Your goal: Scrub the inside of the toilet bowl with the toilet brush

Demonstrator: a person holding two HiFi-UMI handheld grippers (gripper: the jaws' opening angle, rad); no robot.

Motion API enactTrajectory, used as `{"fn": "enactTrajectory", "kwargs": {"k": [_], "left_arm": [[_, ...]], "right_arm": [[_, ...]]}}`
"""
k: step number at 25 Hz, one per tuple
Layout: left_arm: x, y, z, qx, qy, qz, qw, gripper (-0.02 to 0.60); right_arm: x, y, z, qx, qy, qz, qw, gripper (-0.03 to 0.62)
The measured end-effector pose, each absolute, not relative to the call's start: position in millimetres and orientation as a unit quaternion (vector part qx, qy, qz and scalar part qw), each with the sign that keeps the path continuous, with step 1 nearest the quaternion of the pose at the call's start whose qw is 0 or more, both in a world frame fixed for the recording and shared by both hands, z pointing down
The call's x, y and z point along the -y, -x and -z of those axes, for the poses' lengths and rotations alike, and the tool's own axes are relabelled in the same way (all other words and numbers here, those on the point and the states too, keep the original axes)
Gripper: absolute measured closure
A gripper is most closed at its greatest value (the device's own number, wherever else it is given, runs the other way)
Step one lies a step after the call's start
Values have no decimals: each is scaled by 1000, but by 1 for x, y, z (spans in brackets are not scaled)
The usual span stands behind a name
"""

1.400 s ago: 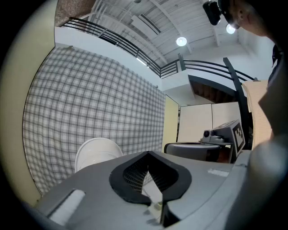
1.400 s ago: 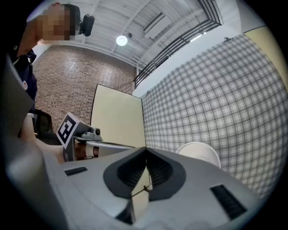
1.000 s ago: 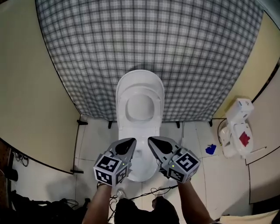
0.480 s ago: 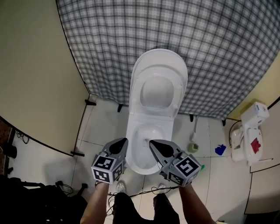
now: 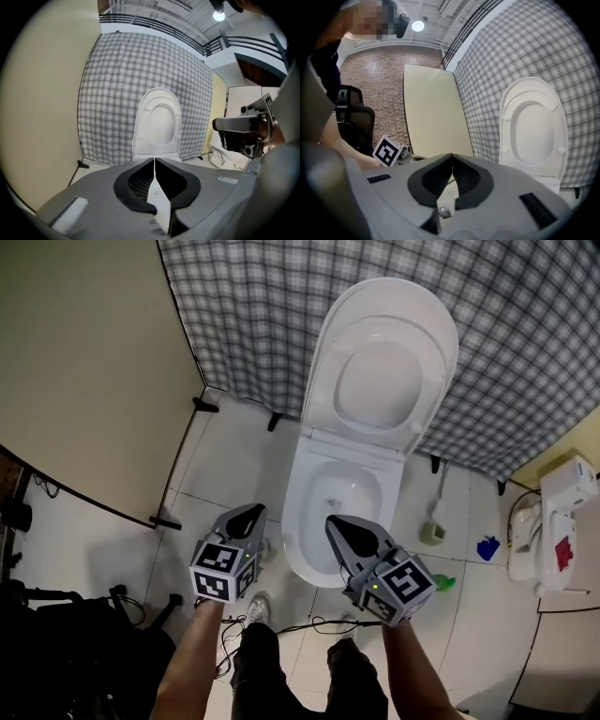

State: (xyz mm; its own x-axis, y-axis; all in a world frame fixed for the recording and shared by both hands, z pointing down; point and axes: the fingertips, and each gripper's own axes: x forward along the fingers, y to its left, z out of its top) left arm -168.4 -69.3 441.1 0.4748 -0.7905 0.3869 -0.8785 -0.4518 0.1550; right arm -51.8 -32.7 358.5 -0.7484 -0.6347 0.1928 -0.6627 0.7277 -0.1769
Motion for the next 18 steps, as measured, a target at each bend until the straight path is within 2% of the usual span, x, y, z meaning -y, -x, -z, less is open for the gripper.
{"fn": "enactTrajectory", "kwargs": {"k": [11,14,18], "left_arm": [[62,224,-607,537,-785,-220,218,440],[53,239,-651,549,-765,-233,245,364],[48,248,-704,534,-756,-274,260,335]], "right_arm": [[32,89,-428,939,-309,-139,57,594],[27,100,-443,942,-295,-148,55,594],[28,104,-466,943,-288,-159,52,594]]}}
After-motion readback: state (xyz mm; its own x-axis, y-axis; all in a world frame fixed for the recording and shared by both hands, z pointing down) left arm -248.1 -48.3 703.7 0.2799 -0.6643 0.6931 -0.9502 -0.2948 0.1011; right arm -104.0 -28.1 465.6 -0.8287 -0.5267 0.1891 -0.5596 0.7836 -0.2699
